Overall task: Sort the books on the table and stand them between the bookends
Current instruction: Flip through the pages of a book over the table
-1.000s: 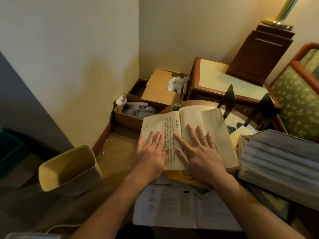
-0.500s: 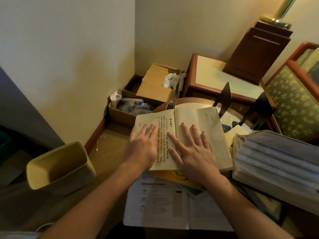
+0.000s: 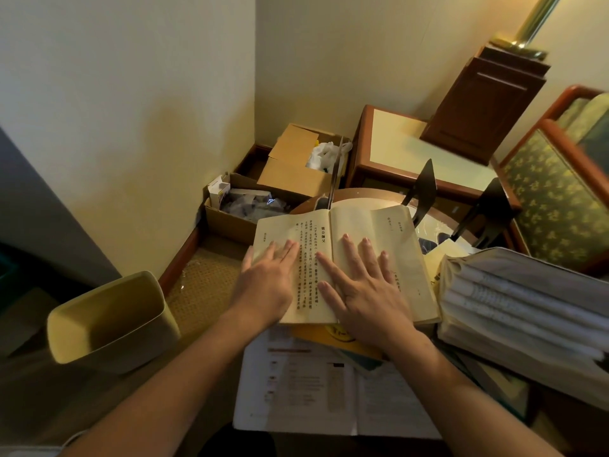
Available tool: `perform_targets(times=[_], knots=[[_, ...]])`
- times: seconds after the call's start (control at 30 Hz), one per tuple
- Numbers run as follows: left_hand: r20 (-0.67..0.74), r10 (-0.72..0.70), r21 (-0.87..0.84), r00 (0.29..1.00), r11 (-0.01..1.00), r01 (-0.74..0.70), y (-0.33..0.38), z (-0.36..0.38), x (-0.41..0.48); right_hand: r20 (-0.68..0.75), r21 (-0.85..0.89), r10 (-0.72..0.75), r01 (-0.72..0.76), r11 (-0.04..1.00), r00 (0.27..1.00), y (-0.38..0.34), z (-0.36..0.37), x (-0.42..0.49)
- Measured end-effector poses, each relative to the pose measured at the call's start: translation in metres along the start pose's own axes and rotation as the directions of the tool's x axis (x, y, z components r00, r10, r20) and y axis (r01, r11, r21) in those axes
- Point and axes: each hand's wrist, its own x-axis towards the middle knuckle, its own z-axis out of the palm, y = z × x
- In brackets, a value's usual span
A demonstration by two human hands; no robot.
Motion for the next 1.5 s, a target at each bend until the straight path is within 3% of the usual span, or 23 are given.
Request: perform_targets(times=[0.2, 0.6, 1.0, 1.17, 1.27, 1.4, 1.5], knots=[[-0.015, -0.047, -0.071, 0.999, 0.996, 0.046, -0.004, 0.001, 0.024, 0.023, 0.009, 0.003, -0.003, 1.000, 1.000, 0.001, -0.002, 0.001], [-0.087, -0.073, -0.030, 0.993, 0.997, 0.071, 0.004, 0.020, -0.044, 0.010, 0.012, -0.005, 0.005, 1.000, 1.000, 0.002, 0.002, 0.003], [-0.025, -0.083, 0.028, 0.996, 0.996, 0.083, -0.011, 0.013, 0.027, 0.019, 0.033, -0.011, 0.010, 0.999, 1.000, 0.002, -0.001, 0.005], [-0.001, -0.116, -0.060, 0.993, 0.991, 0.116, -0.016, 0.020, 0.028, 0.012, 0.032, -0.012, 0.012, 0.999, 1.000, 0.003, 0.001, 0.005], [0.019, -0.217, -0.124, 0.976, 0.968, 0.217, -0.017, 0.027, 0.013, 0.011, 0.023, -0.011, 0.010, 1.000, 1.000, 0.002, 0.002, 0.005], [0.064, -0.347, -0.339, 0.935, 0.874, 0.348, -0.021, 0.031, -0.002, 0.008, 0.023, -0.013, 0.013, 1.000, 1.000, 0.002, 0.002, 0.004], [0.070, -0.365, -0.545, 0.928, 0.765, 0.342, -0.029, 0.031, -0.007, 0.015, 0.019, -0.015, 0.014, 1.000, 1.000, 0.002, 0.001, 0.003]])
